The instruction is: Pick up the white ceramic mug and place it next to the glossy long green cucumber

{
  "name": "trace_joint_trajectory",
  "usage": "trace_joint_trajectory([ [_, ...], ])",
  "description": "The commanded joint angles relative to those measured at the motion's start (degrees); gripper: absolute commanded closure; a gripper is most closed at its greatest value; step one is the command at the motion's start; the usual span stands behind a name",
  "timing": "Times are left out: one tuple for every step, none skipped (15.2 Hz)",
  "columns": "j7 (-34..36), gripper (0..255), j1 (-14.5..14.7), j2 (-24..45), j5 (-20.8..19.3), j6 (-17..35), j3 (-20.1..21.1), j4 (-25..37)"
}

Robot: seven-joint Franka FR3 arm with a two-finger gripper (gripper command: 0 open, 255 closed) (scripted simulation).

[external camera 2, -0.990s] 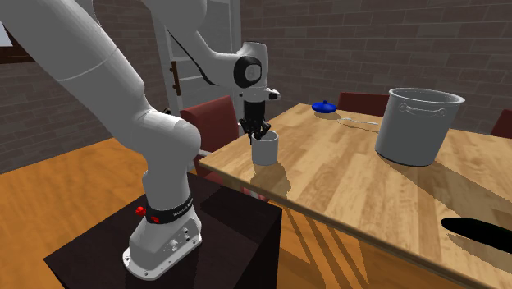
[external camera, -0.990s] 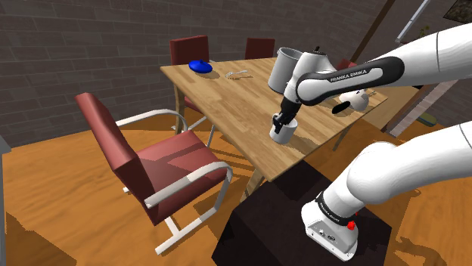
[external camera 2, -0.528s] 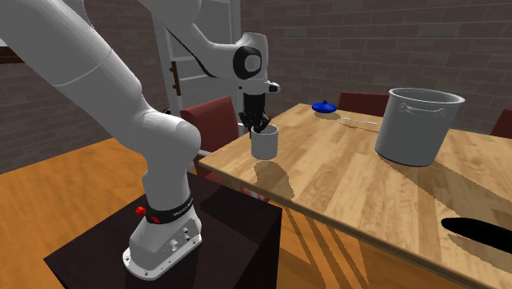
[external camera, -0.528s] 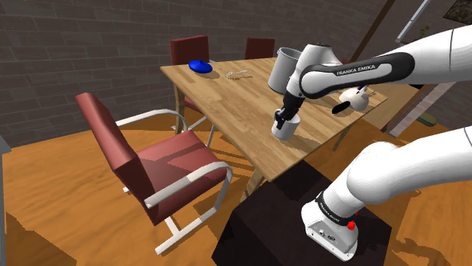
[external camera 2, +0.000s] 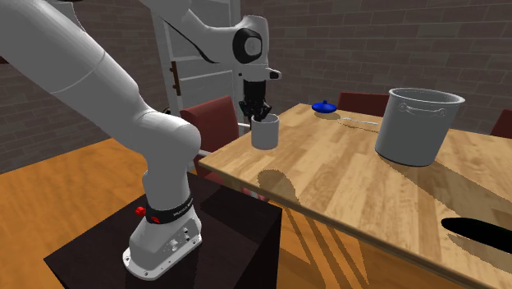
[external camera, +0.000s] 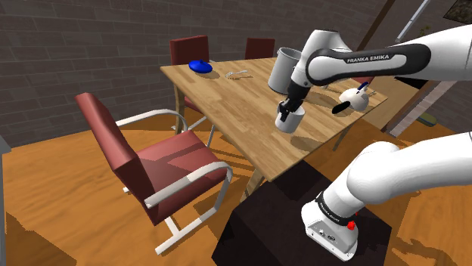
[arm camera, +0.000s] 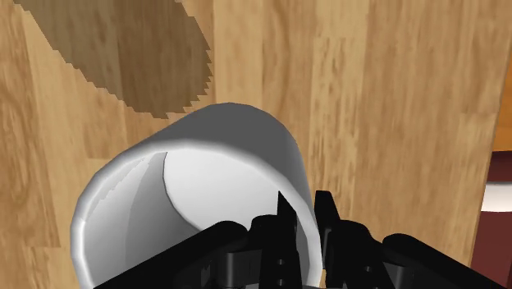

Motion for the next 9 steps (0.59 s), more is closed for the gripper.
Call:
trace_joint_trajectory([
  [0.05, 255, 0.04, -0.75, 0.13, -1.83, 0.22, 1.06],
  [0.05, 255, 0.06, -1.07, 0.18, -2.72, 0.3, 1.64],
  [0.05, 255, 0.08, -1.36, 0.24, -3.6, 0.39, 2.23],
  [0.05, 255, 0.09, -1.63, 0.29, -4.47, 0.47, 2.83],
  [0.04, 255, 0.11, -1.89, 0.35, -5.34, 0.55, 3.44],
  [0.04, 255, 0.13, -2.13, 0.41, -6.19, 0.63, 4.06],
  [0.04, 255, 0.15, -2.35, 0.46, -7.05, 0.71, 4.69],
  [0.03, 255, 0.17, -2.55, 0.52, -7.89, 0.79, 5.33],
  [0.02, 255, 0.19, -2.73, 0.58, -8.72, 0.87, 5.99],
])
